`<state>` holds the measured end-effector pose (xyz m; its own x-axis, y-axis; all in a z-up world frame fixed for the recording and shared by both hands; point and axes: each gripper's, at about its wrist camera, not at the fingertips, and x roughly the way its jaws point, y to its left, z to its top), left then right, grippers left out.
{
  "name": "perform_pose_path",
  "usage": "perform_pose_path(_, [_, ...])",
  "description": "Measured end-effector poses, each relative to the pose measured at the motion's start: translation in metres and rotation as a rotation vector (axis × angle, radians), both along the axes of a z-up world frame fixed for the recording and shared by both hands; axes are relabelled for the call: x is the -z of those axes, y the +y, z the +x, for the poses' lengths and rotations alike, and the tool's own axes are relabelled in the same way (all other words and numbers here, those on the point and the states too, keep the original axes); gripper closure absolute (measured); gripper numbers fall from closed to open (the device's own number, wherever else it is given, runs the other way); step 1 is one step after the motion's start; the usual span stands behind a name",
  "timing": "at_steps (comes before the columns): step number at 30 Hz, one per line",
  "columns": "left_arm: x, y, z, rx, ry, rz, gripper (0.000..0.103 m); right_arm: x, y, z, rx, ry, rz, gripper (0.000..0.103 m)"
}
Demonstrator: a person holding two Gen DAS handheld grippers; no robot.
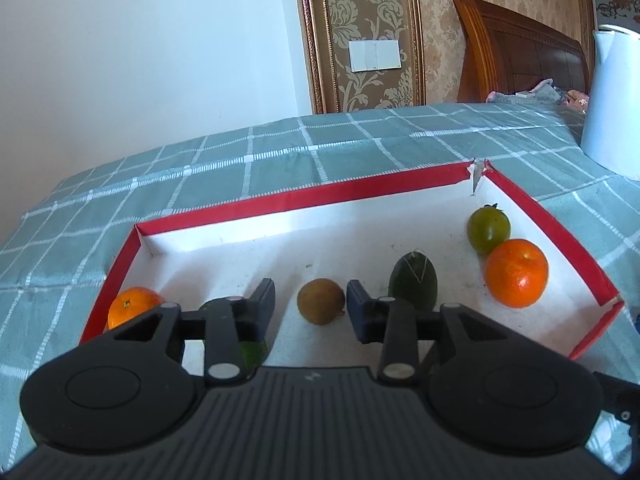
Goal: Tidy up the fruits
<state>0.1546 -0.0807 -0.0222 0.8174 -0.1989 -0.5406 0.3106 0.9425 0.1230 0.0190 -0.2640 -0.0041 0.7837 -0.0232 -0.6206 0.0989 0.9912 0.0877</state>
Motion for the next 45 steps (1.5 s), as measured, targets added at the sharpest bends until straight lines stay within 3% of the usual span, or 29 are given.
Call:
perform_pose_path(7, [-0.013,0.022,-0.022,-0.019,-0.016,-0.060,0.067,0.000,0.000,0.000,-0.003,0.001,0.001,0.017])
perform_pose_path(17, [-0.024,0.058,-0.072,-0.035,-0.031,-0.109,0.057,0.000,0.000,0.000,-0.003,0.001,0.001,0.017])
perform_pose_path(24, [-0.014,0.085,-0.104,-0.063,-0.032,-0.106,0.051,0.000,0.001,0.000,-0.003,0.002,0.001,0.017])
perform_pose_path(30, [0.006,0.111,-0.107,-0.133,0.008,-0.128,0.045,0.000,0.001,0.001,-0.003,0.001,0.000,0.017])
perform_pose_path(34, [0.010,0.128,-0.101,-0.173,0.048,-0.198,0.036,0.000,0.002,0.000,-0.006,0.000,-0.005,0.017])
perform_pose_path(36, [0.009,0.135,-0.100,-0.194,0.054,-0.227,0.025,0.000,0.002,-0.001,-0.006,0.000,-0.007,0.016])
perform_pose_path(38, [0.009,0.140,-0.099,-0.208,0.055,-0.245,0.025,0.000,0.003,0.000,-0.005,0.001,-0.012,0.016])
perform_pose_path(42, [0.011,0.138,-0.096,-0.208,0.076,-0.217,0.019,-0.001,0.004,-0.001,-0.013,-0.005,-0.015,0.016])
perform_pose_path(45, [0.012,0.132,-0.094,-0.203,0.089,-0.181,0.008,-0.002,0.005,-0.004,-0.033,-0.009,-0.007,0.016])
